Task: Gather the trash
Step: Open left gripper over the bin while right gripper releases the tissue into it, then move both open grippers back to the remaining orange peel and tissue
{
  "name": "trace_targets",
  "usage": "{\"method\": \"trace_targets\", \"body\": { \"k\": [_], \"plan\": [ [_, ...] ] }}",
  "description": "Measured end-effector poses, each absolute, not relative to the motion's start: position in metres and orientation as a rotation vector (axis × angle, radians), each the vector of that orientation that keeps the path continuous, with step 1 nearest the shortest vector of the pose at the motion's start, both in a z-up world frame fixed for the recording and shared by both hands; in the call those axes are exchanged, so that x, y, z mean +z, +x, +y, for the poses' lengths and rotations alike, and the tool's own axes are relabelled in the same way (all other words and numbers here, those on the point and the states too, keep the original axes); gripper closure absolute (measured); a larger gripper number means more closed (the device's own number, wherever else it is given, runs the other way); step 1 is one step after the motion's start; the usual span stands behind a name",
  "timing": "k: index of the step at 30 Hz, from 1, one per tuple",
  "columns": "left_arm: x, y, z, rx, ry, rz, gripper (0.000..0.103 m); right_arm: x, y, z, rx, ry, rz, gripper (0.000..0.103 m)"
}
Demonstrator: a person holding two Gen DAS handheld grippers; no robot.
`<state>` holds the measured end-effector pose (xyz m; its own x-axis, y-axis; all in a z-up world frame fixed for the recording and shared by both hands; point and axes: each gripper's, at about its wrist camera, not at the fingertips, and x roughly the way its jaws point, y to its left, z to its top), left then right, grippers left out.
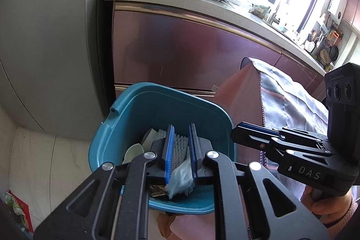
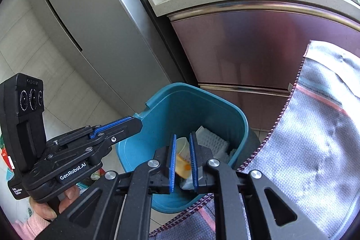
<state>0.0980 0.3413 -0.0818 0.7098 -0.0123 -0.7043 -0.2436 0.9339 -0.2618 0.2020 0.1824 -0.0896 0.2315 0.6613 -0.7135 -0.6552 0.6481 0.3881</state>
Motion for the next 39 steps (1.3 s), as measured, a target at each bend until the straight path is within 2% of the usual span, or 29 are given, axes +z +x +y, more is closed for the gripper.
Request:
{"method": "trace_targets", "body": {
  "k": [5, 11, 13, 15, 19, 23, 32, 39],
  "plan": [
    [-0.076, 0.091, 0.335, 0.108, -0.350, 0.752, 0.082, -0.087, 0.199, 0.177, 0.914, 0.011, 0.972, 0.086],
    [-0.060, 0.076, 0.318, 0.070, -0.324, 0.691, 0.066, -0.077, 0.189, 0.161, 0.921, 0.009, 0.934, 0.077],
    [-0.053, 0.072, 0.310, 0.056, -0.308, 0.668, 0.058, -0.072, 0.184, 0.151, 0.917, 0.011, 0.914, 0.073],
    [-0.046, 0.066, 0.302, 0.043, -0.294, 0.644, 0.046, -0.067, 0.180, 0.141, 0.913, 0.016, 0.897, 0.067],
    [-0.033, 0.060, 0.282, 0.008, -0.262, 0.613, 0.033, -0.056, 0.170, 0.115, 0.892, 0.020, 0.856, 0.061],
    [-0.023, 0.052, 0.258, -0.041, -0.229, 0.578, 0.008, -0.044, 0.159, 0.085, 0.863, 0.028, 0.817, 0.055],
    [-0.013, 0.052, 0.190, -0.172, -0.165, 0.543, 0.006, -0.027, 0.134, -0.019, 0.686, 0.065, 0.740, 0.047],
    [-0.015, 0.068, 0.131, -0.272, -0.122, 0.565, 0.006, -0.030, 0.127, -0.106, 0.501, 0.130, 0.729, 0.047]
  ]
}}
